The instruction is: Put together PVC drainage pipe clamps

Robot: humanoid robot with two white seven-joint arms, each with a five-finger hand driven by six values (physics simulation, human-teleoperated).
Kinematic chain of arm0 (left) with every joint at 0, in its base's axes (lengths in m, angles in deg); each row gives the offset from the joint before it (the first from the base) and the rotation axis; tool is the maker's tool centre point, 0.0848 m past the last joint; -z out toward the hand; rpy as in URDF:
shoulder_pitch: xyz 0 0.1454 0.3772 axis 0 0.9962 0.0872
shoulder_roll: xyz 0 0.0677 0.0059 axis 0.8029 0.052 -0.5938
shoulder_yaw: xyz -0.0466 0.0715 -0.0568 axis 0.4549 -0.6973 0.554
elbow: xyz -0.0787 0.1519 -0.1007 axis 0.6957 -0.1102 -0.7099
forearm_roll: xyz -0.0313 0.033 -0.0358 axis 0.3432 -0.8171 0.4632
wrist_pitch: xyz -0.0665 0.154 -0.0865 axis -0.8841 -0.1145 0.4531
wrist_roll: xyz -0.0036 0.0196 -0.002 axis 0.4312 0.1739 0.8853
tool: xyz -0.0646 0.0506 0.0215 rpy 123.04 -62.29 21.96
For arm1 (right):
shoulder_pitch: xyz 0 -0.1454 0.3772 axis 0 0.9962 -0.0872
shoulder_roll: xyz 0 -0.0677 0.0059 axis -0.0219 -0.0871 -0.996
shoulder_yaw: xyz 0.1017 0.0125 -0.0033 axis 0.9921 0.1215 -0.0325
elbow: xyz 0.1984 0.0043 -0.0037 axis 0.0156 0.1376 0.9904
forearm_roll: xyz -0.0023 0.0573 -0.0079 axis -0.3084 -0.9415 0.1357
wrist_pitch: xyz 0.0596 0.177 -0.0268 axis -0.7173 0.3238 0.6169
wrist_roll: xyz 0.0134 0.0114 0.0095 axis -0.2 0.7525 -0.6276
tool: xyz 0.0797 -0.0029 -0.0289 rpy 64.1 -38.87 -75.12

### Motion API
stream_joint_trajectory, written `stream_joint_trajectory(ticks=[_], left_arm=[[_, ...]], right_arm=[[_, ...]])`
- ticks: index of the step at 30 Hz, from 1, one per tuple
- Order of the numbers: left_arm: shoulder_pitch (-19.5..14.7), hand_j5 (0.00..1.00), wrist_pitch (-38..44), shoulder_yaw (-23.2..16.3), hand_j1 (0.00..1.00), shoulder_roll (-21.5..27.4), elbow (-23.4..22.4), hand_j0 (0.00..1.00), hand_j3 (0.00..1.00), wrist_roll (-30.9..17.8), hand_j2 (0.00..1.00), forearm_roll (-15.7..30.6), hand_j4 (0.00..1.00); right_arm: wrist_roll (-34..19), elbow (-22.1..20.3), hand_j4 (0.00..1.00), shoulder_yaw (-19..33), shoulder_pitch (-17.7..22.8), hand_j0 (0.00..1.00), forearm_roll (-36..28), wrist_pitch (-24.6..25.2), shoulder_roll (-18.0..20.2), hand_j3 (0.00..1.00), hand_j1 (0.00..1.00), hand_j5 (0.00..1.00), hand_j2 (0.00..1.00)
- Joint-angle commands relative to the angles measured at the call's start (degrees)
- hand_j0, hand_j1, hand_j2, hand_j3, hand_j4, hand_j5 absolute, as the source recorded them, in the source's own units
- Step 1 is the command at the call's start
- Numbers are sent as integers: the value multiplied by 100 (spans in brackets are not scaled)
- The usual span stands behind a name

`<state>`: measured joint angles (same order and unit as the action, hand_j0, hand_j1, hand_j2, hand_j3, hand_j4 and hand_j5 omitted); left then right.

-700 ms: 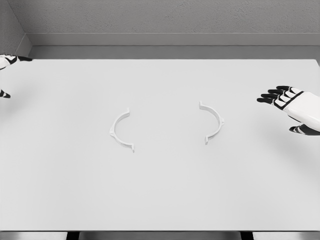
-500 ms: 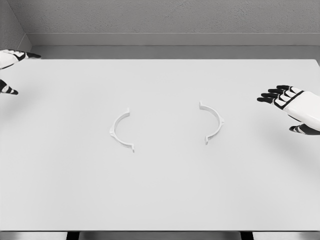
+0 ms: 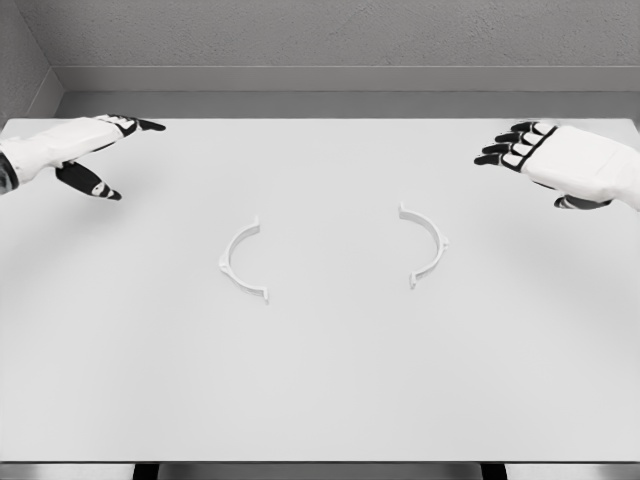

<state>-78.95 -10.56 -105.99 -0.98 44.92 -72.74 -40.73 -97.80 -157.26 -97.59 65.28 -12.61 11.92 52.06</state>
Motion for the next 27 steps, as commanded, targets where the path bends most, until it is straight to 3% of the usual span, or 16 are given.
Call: stream_joint_trajectory(ticks=[1, 4, 7, 15, 20, 27], left_arm=[[9, 100, 14, 17, 100, -26, 182, 100, 100, 19, 100, 68, 100], [62, 100, 14, 87, 100, -26, 217, 100, 100, 19, 100, 68, 100], [149, 100, 14, 140, 100, -26, 375, 100, 100, 19, 100, 24, 100], [439, 100, 14, 184, 100, -43, 586, 100, 100, 19, 100, -2, 100], [642, 100, 14, 184, 100, 27, 1166, 100, 100, 19, 100, 59, 100], [809, 100, 14, 192, 100, 1, 1263, 100, 100, -7, 100, 24, 100]], right_arm=[[-71, 371, 100, -283, 0, 100, 193, 12, -381, 100, 100, 100, 100], [-71, 512, 99, -196, 44, 99, 114, 12, -1040, 99, 99, 99, 99], [-71, 565, 99, 68, 62, 99, -27, 12, -1137, 99, 99, 99, 99], [-71, 1215, 99, 498, 229, 99, -18, 12, -1946, 99, 99, 99, 99], [-71, 1479, 99, 534, 229, 99, -18, 12, -1999, 99, 99, 99, 99], [-71, 1532, 99, 543, 229, 99, -1, 12, -2174, 99, 99, 99, 99]])
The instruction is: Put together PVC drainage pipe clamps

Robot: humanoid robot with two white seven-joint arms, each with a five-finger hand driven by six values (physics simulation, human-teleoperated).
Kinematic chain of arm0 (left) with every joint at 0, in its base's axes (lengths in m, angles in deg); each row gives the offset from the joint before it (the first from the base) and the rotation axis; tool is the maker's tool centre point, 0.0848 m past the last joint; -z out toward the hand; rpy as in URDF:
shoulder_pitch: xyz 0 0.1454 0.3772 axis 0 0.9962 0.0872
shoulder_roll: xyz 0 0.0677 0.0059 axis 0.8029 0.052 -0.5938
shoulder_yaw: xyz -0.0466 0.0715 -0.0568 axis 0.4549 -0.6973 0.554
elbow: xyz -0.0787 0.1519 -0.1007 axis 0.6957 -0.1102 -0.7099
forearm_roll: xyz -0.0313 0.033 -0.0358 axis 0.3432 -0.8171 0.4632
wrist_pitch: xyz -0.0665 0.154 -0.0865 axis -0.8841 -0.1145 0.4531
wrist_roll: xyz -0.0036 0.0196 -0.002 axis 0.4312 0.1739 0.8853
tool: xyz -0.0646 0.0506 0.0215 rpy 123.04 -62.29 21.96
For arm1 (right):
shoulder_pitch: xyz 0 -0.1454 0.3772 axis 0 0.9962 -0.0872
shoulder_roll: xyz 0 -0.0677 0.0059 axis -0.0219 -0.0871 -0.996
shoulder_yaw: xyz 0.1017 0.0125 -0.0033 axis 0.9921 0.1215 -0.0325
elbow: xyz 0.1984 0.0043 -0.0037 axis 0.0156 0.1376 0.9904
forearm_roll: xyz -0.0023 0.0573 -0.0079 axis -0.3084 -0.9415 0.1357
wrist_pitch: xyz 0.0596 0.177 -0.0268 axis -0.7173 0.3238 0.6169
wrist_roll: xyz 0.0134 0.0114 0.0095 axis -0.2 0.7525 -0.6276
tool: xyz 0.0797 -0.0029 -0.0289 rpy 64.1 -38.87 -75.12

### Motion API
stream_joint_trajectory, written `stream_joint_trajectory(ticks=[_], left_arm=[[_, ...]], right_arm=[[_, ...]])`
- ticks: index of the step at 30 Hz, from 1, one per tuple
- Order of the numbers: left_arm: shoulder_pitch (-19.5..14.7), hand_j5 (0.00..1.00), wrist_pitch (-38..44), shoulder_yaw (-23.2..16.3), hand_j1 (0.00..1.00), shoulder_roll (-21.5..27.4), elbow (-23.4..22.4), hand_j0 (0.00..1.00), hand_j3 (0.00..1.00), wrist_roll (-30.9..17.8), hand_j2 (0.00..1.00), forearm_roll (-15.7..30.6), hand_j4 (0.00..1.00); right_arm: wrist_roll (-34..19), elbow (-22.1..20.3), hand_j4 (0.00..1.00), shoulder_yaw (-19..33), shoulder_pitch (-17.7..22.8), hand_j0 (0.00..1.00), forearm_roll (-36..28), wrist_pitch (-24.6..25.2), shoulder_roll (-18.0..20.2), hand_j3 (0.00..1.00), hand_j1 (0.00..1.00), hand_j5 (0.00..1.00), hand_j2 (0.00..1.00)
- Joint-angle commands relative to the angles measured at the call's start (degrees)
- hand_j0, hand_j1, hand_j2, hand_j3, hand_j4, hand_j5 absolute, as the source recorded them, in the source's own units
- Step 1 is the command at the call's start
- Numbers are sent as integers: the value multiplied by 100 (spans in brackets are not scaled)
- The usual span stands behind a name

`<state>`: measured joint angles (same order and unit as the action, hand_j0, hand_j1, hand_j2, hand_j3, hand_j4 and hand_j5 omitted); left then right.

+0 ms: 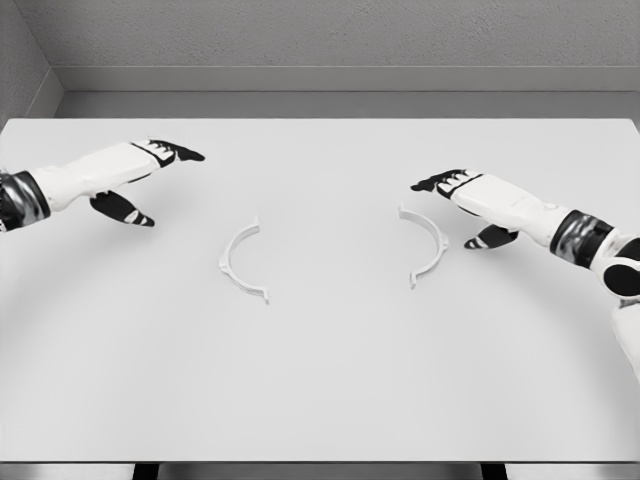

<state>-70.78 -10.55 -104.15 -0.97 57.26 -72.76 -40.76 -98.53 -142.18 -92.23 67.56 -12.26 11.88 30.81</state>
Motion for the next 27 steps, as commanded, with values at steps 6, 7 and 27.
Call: stream_joint_trajectory(ticks=[6, 7, 27], left_arm=[[53, 100, 13, 8, 100, -54, 11, 100, 100, -6, 100, 18, 100], [97, 100, 13, 16, 100, -89, -15, 100, 100, -6, 100, 9, 100], [325, 100, 13, -19, 100, -423, 55, 100, 100, -14, 100, -17, 100]], right_arm=[[3, 32, 99, -2, -18, 99, -10, 17, -119, 99, 99, 99, 99], [3, 41, 99, -2, -26, 99, -10, 17, -119, 99, 99, 99, 99], [3, 384, 99, -37, -149, 99, 16, 17, -242, 99, 99, 99, 99]])
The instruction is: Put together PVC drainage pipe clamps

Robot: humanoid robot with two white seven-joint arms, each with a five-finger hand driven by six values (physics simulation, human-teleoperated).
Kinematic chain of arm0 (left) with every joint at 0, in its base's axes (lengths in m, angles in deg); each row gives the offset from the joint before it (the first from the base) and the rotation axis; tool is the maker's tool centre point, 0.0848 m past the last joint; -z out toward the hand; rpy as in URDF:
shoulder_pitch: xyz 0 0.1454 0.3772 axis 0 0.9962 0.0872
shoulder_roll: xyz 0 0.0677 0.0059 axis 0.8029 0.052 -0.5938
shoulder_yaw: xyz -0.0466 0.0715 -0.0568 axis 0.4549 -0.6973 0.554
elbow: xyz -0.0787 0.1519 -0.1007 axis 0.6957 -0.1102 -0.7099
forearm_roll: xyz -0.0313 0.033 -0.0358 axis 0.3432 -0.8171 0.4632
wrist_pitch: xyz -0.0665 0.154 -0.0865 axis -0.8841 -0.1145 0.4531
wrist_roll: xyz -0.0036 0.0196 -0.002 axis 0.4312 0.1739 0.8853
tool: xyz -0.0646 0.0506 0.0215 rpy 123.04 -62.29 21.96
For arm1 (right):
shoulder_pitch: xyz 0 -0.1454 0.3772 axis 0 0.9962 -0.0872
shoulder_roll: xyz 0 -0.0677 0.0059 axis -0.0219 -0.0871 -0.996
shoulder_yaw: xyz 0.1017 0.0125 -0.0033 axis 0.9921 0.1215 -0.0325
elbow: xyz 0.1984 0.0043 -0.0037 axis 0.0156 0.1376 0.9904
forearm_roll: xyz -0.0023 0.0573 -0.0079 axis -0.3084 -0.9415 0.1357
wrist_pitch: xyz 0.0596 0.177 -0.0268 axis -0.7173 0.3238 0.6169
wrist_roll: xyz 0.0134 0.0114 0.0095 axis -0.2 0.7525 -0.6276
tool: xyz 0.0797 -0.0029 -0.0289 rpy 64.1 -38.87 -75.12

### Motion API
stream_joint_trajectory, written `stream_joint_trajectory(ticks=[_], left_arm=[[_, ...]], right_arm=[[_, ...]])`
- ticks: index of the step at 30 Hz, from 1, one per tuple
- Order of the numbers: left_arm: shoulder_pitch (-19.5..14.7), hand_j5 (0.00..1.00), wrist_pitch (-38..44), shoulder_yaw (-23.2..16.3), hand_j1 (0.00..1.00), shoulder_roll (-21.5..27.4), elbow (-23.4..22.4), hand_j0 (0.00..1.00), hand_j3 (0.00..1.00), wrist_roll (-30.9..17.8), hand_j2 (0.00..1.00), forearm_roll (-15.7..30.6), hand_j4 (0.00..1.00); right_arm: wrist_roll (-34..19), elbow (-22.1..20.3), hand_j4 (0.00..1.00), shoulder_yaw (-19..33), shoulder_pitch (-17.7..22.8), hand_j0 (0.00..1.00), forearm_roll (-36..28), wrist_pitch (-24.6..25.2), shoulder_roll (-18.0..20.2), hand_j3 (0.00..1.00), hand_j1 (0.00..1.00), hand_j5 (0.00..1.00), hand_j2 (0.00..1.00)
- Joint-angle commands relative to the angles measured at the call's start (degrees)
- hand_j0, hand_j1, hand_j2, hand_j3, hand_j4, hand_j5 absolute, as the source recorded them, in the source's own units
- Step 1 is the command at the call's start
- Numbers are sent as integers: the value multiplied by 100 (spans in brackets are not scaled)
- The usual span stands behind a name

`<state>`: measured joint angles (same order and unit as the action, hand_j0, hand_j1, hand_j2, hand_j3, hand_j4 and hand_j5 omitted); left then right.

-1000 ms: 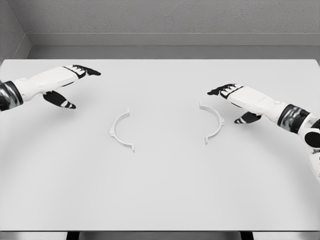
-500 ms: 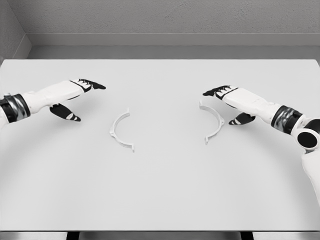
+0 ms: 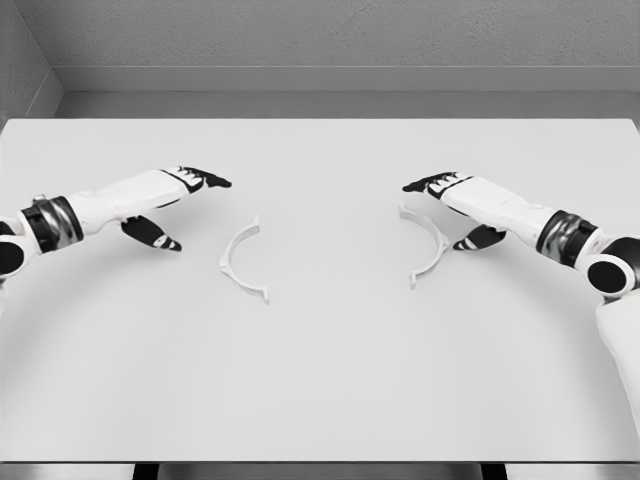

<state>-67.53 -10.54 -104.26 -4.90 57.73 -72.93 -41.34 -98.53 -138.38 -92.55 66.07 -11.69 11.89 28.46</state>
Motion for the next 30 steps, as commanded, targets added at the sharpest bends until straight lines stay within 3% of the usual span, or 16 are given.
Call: stream_joint_trajectory(ticks=[1, 30], left_arm=[[0, 100, 12, -7, 100, -30, 8, 100, 100, 3, 100, 41, 100], [185, 100, 12, -24, 100, -504, 140, 100, 100, -6, 100, -153, 100]], right_arm=[[3, 21, 99, -5, -9, 99, -31, 16, -8, 99, 99, 99, 99], [3, 390, 99, -67, -369, 99, 66, 16, -324, 99, 99, 99, 99]])
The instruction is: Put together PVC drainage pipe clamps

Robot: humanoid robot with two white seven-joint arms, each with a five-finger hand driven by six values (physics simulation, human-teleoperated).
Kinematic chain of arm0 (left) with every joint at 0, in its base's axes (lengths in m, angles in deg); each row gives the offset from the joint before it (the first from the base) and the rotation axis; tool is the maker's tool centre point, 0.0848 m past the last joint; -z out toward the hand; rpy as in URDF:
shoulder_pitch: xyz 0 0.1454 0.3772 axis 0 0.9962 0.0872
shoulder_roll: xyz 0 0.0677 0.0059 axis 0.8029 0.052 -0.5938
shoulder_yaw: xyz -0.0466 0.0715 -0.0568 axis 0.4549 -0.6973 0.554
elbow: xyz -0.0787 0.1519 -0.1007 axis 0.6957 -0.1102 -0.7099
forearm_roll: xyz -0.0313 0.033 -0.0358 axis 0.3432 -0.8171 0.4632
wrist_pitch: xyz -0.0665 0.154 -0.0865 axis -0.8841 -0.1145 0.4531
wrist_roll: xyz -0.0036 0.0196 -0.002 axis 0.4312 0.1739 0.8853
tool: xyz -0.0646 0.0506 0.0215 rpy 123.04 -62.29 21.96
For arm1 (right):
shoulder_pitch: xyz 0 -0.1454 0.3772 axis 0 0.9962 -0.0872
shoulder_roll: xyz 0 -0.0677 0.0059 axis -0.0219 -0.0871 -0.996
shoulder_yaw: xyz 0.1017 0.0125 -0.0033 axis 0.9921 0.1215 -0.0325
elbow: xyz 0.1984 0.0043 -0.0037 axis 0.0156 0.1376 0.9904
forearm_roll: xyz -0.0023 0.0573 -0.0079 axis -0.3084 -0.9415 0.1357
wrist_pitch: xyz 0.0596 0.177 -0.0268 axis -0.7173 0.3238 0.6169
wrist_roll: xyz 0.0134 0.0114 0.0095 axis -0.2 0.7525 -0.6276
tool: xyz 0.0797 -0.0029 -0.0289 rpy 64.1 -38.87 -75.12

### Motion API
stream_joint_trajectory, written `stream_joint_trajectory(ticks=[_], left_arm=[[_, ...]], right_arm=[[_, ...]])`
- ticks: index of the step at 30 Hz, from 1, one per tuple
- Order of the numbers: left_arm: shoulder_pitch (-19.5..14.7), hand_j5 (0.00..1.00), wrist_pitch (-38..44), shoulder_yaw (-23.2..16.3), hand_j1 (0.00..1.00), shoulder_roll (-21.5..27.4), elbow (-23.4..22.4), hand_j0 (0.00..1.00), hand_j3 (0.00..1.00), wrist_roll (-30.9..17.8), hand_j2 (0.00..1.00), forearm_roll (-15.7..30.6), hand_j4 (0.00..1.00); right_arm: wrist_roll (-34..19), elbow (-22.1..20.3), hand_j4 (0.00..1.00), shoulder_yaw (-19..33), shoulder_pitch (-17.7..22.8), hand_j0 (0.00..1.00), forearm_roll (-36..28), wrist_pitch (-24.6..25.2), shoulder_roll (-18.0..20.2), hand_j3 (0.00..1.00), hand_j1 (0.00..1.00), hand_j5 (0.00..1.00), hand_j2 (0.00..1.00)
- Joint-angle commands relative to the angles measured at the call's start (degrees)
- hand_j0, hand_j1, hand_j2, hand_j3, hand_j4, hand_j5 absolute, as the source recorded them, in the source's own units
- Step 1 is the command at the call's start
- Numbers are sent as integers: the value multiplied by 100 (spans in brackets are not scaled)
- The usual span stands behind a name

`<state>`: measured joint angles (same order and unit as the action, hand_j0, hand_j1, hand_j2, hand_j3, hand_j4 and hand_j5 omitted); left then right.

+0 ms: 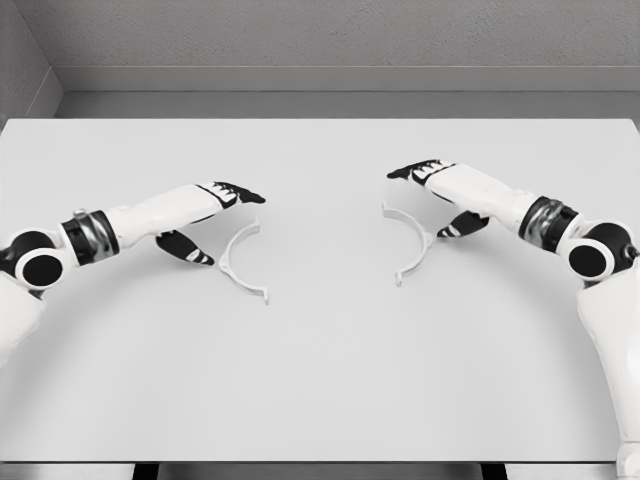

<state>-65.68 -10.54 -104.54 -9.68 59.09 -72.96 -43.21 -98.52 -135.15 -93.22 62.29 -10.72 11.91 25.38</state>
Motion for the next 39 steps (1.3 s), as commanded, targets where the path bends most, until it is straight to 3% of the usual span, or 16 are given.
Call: stream_joint_trajectory(ticks=[1, 8, 39], left_arm=[[0, 100, 12, 12, 100, -62, -4, 100, 100, 5, 100, -27, 100], [35, 100, 12, 12, 100, -132, 4, 100, 100, 5, 100, -45, 100], [-44, 100, 12, 64, 100, -650, -66, 100, 100, -4, 100, -335, 100]], right_arm=[[2, 103, 99, 0, 0, 99, -32, 14, -16, 99, 99, 99, 99], [2, 305, 99, -17, -79, 99, -23, 14, -34, 99, 99, 99, 99], [2, 481, 99, -386, -299, 99, 56, 14, -377, 99, 99, 99, 99]])
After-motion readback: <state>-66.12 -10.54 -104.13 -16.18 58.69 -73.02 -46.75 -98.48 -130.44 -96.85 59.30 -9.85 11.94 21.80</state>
